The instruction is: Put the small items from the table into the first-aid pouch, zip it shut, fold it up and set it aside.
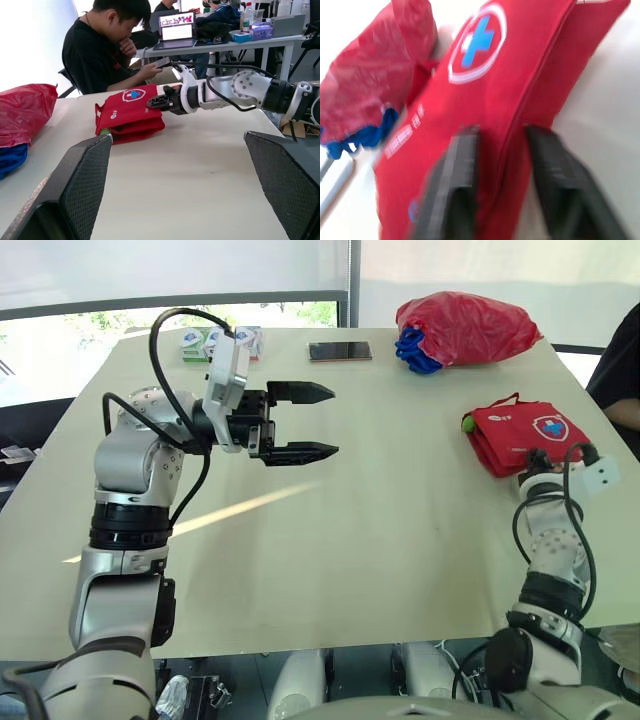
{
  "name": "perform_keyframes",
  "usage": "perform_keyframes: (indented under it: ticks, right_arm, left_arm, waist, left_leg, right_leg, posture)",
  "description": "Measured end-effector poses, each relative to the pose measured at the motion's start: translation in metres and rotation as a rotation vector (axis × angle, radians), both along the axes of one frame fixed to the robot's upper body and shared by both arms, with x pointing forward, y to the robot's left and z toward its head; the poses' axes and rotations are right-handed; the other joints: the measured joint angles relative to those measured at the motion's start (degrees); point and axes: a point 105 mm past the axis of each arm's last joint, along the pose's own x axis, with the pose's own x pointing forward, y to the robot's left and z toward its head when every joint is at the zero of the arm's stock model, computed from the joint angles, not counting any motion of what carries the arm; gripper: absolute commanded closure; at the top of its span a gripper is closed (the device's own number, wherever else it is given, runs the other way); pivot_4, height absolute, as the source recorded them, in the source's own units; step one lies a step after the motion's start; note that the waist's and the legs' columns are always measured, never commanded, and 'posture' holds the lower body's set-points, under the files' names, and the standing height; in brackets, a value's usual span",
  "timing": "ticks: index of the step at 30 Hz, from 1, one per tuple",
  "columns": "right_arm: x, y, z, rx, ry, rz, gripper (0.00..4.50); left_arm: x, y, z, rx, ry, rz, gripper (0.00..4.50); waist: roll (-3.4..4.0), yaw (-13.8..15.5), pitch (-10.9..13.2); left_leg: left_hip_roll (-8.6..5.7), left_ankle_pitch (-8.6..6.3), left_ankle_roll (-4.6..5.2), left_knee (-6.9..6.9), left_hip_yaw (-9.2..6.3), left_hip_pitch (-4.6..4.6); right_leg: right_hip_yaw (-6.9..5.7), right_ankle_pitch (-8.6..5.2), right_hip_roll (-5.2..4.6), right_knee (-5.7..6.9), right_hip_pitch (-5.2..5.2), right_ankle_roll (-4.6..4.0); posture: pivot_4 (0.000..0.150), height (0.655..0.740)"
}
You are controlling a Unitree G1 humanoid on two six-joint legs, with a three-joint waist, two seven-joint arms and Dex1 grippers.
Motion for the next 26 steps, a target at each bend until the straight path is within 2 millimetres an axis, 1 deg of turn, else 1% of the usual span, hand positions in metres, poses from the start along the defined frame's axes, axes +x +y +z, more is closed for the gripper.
perform_keyframes:
  ticks: [2,3,4,7,9,11,12,13,14,16,17,18,20,21,23,25,26]
  right_arm:
    - [-0.015,-0.005,-0.005,-0.076,0.027,0.041,0.52]
    - [-0.019,-0.006,-0.005,-0.095,0.033,0.050,0.11]
    - [-0.030,-0.010,-0.004,-0.188,0.044,0.101,0.02]
    - [-0.055,-0.015,-0.002,-0.419,0.077,0.235,0.02]
    - [-0.071,-0.014,-0.003,-0.540,0.087,0.341,0.02]
    - [-0.078,-0.006,-0.001,-0.614,0.063,0.429,0.02]
    - [-0.087,0.004,0.005,-0.714,0.020,0.541,0.02]
    - [-0.101,0.013,0.013,-0.816,-0.041,0.658,0.02]
    - [-0.104,0.015,0.014,-0.836,-0.055,0.685,0.02]
    - [-0.119,0.022,0.014,-0.917,-0.094,0.806,0.02]
    - [-0.128,0.024,0.011,-0.954,-0.111,0.884,0.02]
    - [-0.135,0.022,0.008,-0.970,-0.114,0.925,0.02]
    - [-0.142,0.017,0.010,-0.991,-0.141,0.972,0.02]
    - [-0.145,0.013,0.014,-1.002,-0.160,0.981,0.02]
    - [-0.148,0.014,0.020,-1.011,-0.193,1.018,0.02]
    - [-0.152,0.012,0.022,-1.006,-0.208,1.047,0.02]
    - [-0.155,0.006,0.021,-1.000,-0.202,1.064,0.02]
  left_arm:
    - [0.001,0.001,0.000,-0.006,0.001,0.012,0.00]
    - [0.001,0.002,0.000,-0.008,0.001,0.017,0.00]
    - [0.001,0.004,-0.001,-0.014,0.002,0.037,0.00]
    - [0.001,0.013,-0.011,-0.018,0.028,0.108,0.00]
    - [0.005,0.023,-0.026,-0.018,0.081,0.203,0.00]
    - [0.005,0.024,-0.032,-0.016,0.093,0.239,0.00]
    - [0.003,0.030,-0.040,-0.008,0.113,0.294,0.00]
    - [0.001,0.041,-0.059,0.018,0.165,0.378,0.00]
    - [0.001,0.044,-0.066,0.027,0.190,0.404,0.00]
    - [-0.003,0.051,-0.089,0.037,0.252,0.483,0.00]
    - [-0.012,0.056,-0.104,0.041,0.284,0.528,0.00]
    - [-0.020,0.059,-0.118,0.044,0.323,0.559,0.00]
    - [-0.033,0.064,-0.139,0.039,0.378,0.610,0.00]
    - [-0.038,0.068,-0.144,0.035,0.386,0.635,0.00]
    - [-0.044,0.076,-0.143,0.032,0.366,0.674,0.00]
    - [-0.052,0.083,-0.143,0.037,0.353,0.706,0.00]
    - [-0.063,0.088,-0.153,0.071,0.361,0.724,0.00]
  waist:
    - [0.04,0.1,0.0]
    - [0.04,0.1,0.0]
    - [0.08,0.2,0.0]
    - [0.09,0.1,0.0]
    - [0.01,-0.1,0.0]
    - [0.06,-0.1,0.0]
    - [0.08,-0.1,0.0]
    - [0.09,-0.1,0.0]
    - [0.09,0.0,0.0]
    - [0.00,0.2,0.0]
    - [-0.04,0.3,0.0]
    - [-0.08,0.4,-0.1]
    - [-0.15,0.7,0.0]
    - [-0.15,1.1,0.0]
    - [-0.13,1.6,0.0]
    - [-0.10,1.8,-0.1]
    - [-0.11,1.9,-0.1]
  left_leg:
    - [0.00,-0.01,0.02,0.00,0.00,-0.02]
    - [0.00,-0.02,0.04,0.00,0.00,-0.02]
    - [0.00,-0.12,0.22,0.00,0.01,-0.02]
    - [0.00,-0.15,0.26,0.00,0.03,0.00]
    - [0.09,-0.16,0.28,0.01,0.03,0.05]
    - [0.12,-0.16,0.28,0.00,0.04,0.10]
    - [0.12,-0.17,0.29,-0.04,0.07,0.12]
    - [0.14,-0.17,0.29,-0.07,0.06,0.13]
    - [0.15,-0.17,0.30,-0.08,0.06,0.14]
    - [0.17,-0.18,0.30,-0.03,0.05,0.10]
    - [0.18,-0.20,0.32,-0.04,0.06,0.11]
    - [0.18,-0.22,0.36,-0.02,0.08,0.12]
    - [0.19,-0.22,0.36,0.00,0.10,0.12]
    - [0.19,-0.22,0.36,-0.01,0.08,0.14]
    - [0.21,-0.22,0.35,-0.02,0.03,0.20]
    - [0.19,-0.24,0.36,-0.04,0.04,0.18]
    - [0.19,-0.26,0.38,-0.05,0.04,0.16]
  right_leg:
    - [0.01,0.00,-0.02,-0.02,0.00,0.00]
    - [0.01,0.00,-0.02,-0.02,0.00,0.00]
    - [0.02,0.00,-0.04,-0.05,0.01,0.00]
    - [0.07,0.00,-0.04,-0.08,0.02,0.01]
    - [0.07,0.00,0.02,-0.03,0.04,0.01]
    - [0.08,0.00,0.03,-0.03,0.07,0.01]
    - [0.11,-0.01,0.02,-0.07,0.08,0.01]
    - [0.11,-0.01,0.02,-0.14,0.09,0.02]
    - [0.10,-0.01,0.02,-0.15,0.11,0.02]
    - [0.08,-0.01,-0.01,-0.17,0.10,0.02]
    - [0.08,-0.01,-0.05,-0.22,0.14,0.02]
    - [0.08,0.00,-0.10,-0.22,0.16,0.01]
    - [0.08,0.01,-0.19,-0.21,0.15,0.01]
    - [0.04,0.01,-0.24,-0.20,0.15,0.00]
    - [-0.04,-0.01,-0.42,-0.21,0.16,-0.03]
    - [-0.04,-0.01,-0.49,-0.23,0.16,-0.04]
    - [-0.03,-0.01,-0.53,-0.29,0.16,-0.05]
  posture:
    - [0.150,0.7400]
    - [0.150,0.7400]
    - [0.150,0.7400]
    - [0.150,0.7400]
    - [0.150,0.7400]
    - [0.150,0.7400]
    - [0.150,0.7400]
    - [0.150,0.7400]
    - [0.150,0.7400]
    - [0.150,0.7400]
    - [0.150,0.7400]
    - [0.150,0.7400]
    - [0.150,0.7400]
    - [0.150,0.7400]
    - [0.150,0.7400]
    - [0.150,0.7400]
    - [0.150,0.7400]
